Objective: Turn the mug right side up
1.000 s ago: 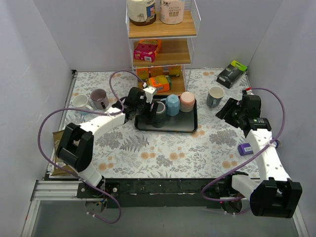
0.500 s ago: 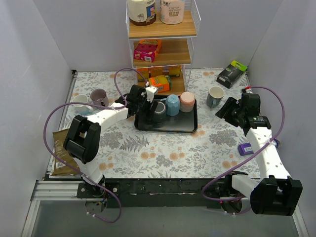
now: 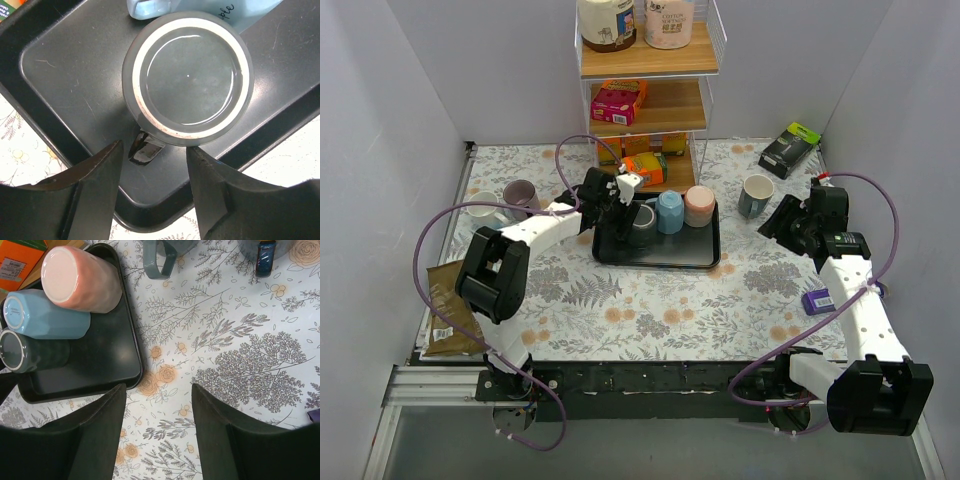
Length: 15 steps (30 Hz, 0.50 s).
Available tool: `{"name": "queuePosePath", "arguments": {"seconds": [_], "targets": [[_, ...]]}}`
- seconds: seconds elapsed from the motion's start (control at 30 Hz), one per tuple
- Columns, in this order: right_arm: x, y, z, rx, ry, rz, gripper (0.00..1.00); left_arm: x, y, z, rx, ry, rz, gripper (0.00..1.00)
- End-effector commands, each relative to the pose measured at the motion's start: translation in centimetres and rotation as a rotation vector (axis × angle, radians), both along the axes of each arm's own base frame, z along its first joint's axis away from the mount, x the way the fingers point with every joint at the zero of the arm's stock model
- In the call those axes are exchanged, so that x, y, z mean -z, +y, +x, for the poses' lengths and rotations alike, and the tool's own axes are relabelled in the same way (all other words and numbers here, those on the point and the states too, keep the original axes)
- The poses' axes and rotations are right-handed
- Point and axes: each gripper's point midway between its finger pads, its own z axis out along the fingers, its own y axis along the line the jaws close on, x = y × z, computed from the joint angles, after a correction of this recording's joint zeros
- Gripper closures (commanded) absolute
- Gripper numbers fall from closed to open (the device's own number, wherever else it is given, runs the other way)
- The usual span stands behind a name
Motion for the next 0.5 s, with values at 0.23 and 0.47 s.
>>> {"name": "queuePosePath", "arguments": {"seconds": [0.23, 0.47], "targets": [[-1.9, -0.4, 0.4, 0.011, -0.044, -0.026, 0.38, 0.1, -1.3, 0.4, 0.060, 0.022, -0.050, 0.49], [-2.1, -0.6, 0.4, 0.018, -0.052, -0.027, 0.39, 0.2, -1.6, 0.5, 0.057, 0.034, -0.066, 0.70]]}}
